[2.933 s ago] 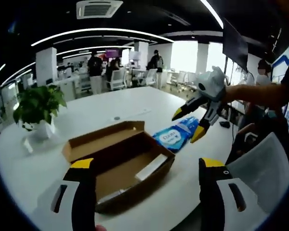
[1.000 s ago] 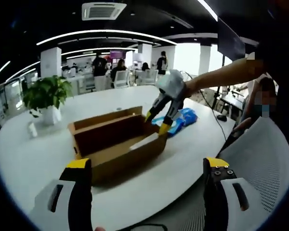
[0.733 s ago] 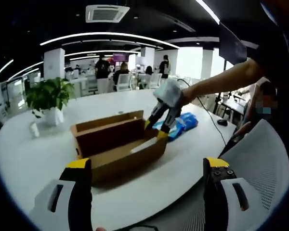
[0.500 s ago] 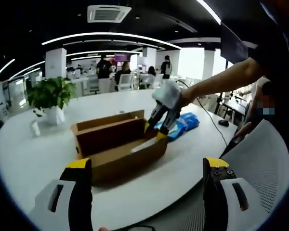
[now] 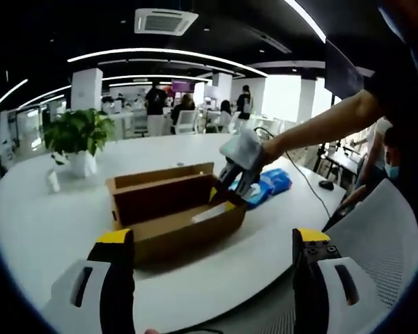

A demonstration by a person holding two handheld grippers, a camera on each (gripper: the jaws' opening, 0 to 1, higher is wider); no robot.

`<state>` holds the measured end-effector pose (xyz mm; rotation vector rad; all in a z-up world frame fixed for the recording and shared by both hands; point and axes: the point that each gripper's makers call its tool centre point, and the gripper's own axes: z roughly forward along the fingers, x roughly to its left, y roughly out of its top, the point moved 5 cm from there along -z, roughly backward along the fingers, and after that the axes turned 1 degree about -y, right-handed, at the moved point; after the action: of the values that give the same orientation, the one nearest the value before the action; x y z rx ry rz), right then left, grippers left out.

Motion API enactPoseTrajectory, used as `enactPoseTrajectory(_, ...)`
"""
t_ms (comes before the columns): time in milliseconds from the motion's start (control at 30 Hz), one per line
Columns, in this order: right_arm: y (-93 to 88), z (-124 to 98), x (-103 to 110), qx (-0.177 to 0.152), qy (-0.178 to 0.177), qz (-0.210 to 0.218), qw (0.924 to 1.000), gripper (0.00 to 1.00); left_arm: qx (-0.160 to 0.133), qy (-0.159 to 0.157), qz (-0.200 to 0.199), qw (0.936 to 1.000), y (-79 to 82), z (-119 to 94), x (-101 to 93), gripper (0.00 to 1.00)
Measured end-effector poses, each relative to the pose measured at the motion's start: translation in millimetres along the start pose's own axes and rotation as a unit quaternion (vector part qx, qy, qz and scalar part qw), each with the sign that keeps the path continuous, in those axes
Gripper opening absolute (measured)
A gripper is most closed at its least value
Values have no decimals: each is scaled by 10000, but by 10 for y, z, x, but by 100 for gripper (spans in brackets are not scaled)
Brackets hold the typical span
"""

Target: Operate the shoe box by opening the lid, removing the specified soft item, and placing it in the target area until the item is outside and the box remains undamaged.

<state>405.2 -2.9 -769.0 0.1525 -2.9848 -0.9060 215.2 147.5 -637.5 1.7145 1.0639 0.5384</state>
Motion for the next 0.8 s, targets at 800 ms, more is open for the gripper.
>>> enactPoseTrajectory(800,-5,-21,7,74,145,213,9996,15,21,17,54,10000,-27,8,19,95)
